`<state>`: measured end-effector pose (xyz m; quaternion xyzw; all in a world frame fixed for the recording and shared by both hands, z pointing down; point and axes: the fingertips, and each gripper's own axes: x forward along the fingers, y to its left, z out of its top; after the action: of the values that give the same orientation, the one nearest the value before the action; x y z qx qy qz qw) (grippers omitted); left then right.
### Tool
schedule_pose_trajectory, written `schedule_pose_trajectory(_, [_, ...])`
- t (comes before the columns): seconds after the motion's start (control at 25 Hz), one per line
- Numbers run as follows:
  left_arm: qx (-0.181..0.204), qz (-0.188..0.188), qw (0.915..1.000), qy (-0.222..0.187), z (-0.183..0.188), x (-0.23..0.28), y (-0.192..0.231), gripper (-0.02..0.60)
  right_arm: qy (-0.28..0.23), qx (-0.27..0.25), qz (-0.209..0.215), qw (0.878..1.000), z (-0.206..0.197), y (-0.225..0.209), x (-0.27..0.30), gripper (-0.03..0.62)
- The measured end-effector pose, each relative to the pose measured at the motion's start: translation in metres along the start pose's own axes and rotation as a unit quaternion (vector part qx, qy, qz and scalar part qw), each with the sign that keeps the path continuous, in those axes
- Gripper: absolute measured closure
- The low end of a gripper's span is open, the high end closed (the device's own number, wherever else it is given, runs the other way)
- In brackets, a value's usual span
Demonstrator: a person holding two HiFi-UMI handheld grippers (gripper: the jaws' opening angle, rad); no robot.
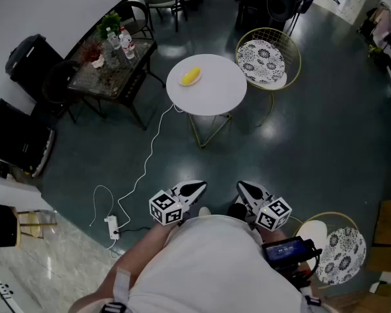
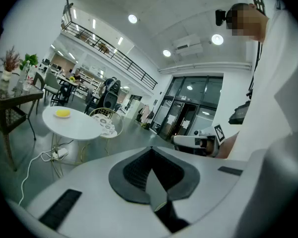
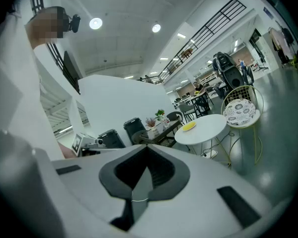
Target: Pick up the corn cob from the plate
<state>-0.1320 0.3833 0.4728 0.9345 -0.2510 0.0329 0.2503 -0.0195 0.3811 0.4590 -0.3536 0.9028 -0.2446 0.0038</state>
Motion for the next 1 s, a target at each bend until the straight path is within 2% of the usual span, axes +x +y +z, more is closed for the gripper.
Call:
schedule_pose_trajectory(0.24, [0.027, 0.018, 0.9994, -0.014, 0.009, -0.003, -0.009, 0.575, -0.011, -0.015, -0.003, 1.000, 0.009, 0.009, -0.010, 0.586])
schedule_pose_trajectory(0.36, [0.028, 0.028, 0.9989, -0.025, 0.018, 0.001, 0.002, 0.575, -0.010, -0.027, -0.002, 1.000, 0.017, -0.001, -0.002, 0.586])
schedule_pose_trajectory(0.56, [0.027, 0.028, 0.9992, -0.014, 0.010, 0.000, -0.008, 0.575, -0.013, -0.026, -0.009, 1.000, 0.019, 0.003, -0.010, 0.586])
schedule_pose_trajectory(0.68, [0.031, 0.033, 0.9987, -0.021, 0.021, 0.008, 0.008, 0.575, -0.015, -0.033, -0.008, 0.999, 0.029, -0.009, 0.005, 0.586])
schedule_pose_trajectory(1.0, [0.041, 0.040, 0.9982, -0.019, 0.032, 0.009, 0.017, 0.575, -0.017, -0.031, -0.004, 0.999, 0.039, -0.003, 0.015, 0.586])
